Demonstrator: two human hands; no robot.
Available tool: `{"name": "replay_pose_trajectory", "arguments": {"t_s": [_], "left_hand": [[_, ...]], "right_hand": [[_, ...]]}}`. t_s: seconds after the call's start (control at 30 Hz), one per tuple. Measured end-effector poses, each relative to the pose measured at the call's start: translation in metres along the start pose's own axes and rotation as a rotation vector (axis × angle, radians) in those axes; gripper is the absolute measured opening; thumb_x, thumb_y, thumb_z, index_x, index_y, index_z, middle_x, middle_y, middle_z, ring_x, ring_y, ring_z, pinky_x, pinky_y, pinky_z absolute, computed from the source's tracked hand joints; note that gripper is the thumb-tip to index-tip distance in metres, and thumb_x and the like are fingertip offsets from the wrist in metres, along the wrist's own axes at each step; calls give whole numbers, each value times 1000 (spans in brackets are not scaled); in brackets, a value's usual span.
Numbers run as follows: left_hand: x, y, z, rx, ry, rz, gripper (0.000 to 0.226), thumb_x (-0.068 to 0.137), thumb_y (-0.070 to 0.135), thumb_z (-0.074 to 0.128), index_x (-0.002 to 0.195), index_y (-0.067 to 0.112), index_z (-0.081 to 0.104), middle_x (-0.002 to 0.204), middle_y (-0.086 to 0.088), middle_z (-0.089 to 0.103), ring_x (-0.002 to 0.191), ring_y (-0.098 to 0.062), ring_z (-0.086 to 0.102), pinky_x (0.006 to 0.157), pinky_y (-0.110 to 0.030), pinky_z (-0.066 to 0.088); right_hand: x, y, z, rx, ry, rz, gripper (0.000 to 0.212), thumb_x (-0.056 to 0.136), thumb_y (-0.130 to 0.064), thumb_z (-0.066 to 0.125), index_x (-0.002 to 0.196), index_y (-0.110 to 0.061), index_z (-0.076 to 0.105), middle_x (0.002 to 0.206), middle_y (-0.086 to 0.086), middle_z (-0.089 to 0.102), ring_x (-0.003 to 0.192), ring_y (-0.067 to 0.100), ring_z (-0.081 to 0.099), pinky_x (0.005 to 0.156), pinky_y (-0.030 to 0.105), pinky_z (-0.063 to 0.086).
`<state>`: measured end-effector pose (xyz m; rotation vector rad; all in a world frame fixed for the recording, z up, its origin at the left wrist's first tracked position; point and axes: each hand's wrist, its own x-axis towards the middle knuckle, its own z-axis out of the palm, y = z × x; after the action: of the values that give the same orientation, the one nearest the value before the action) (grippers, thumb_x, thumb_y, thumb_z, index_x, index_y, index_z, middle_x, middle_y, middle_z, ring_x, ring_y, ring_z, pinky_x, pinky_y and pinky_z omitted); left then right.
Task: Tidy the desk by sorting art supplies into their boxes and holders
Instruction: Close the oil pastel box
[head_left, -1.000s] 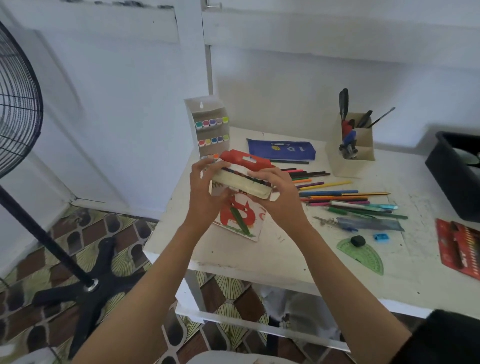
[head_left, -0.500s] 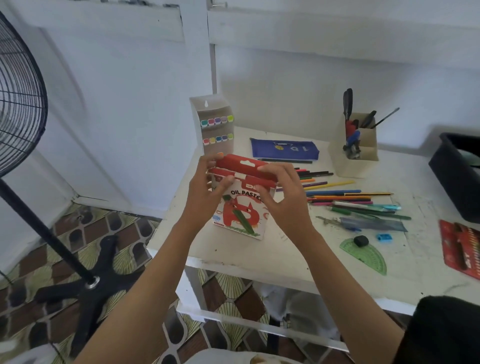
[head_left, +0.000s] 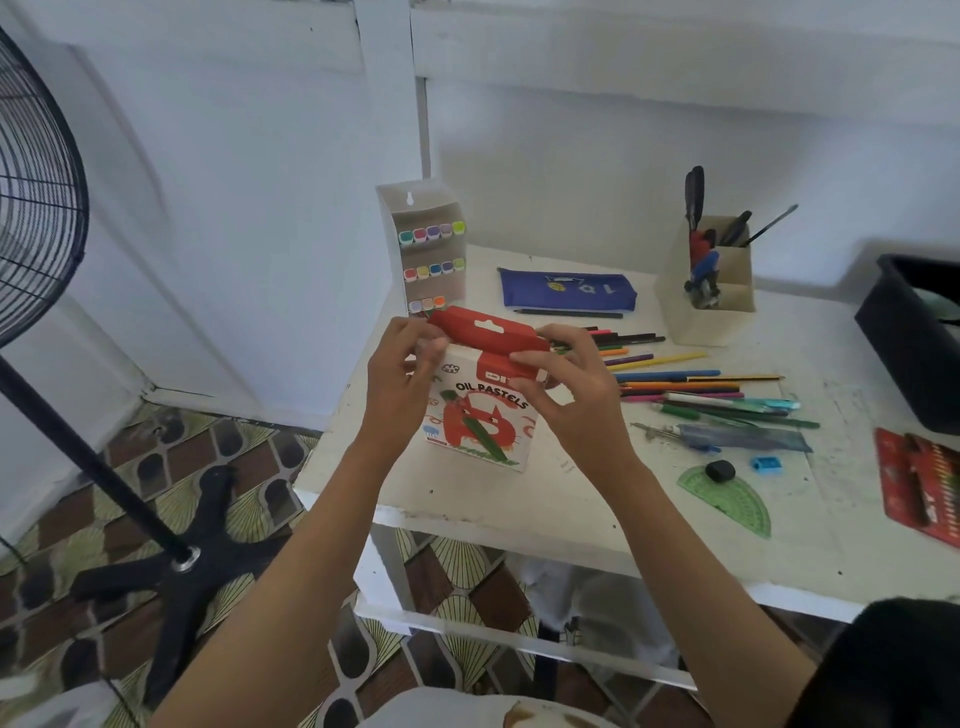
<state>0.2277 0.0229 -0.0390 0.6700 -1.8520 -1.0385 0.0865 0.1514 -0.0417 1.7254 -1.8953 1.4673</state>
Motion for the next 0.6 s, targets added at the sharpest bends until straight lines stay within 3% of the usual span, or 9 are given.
{"name": "replay_pose_trajectory", "arguments": {"t_s": [0.1,0.2,0.3,0.4,0.5,0.6], "left_hand": [[0,3,2,-55,24,-54,22,90,32,48,91,12,59,98,13,57,90,4,60,71,-11,51],[-2,7,5,-185,118,-118,14,91,16,59,96,5,66,109,3,56,94,6,60,72,-11,50],[-8,7,10,-267,186,-147,17,90,7,60,104,15,66,119,-1,54,100,6,58,74,-12,51],[-15,2,17,-244,168,-116,23,89,14,63,110,22,63,127,-2,50,112,-2,55,82,-19,53],[-24,-7,28,-106,37,-7,61,80,29,73,133,32,44,145,0,29,128,-1,39,92,-18,48],[-35,-20,44,270,-164,26,106,62,71,67,145,47,7,158,-1,-4,145,-19,11,111,-44,27]], "right_hand": [[-8,4,5,40,42,22,25,85,-23,67,105,-8,64,115,16,58,103,12,56,78,9,51],[-11,3,9,76,69,110,20,83,-17,70,97,-3,66,103,13,65,90,8,61,70,8,50],[-9,3,9,61,73,128,17,83,-15,70,94,-2,66,98,10,67,86,3,61,67,7,50],[-7,2,9,45,77,165,19,84,-18,69,95,-4,66,98,8,68,83,1,61,66,5,49],[-4,1,8,32,98,207,17,85,-19,68,94,-5,65,97,6,68,79,1,61,62,8,51],[0,-3,6,84,178,336,10,87,-16,66,80,-13,59,84,-2,68,68,3,62,56,17,52]]}}
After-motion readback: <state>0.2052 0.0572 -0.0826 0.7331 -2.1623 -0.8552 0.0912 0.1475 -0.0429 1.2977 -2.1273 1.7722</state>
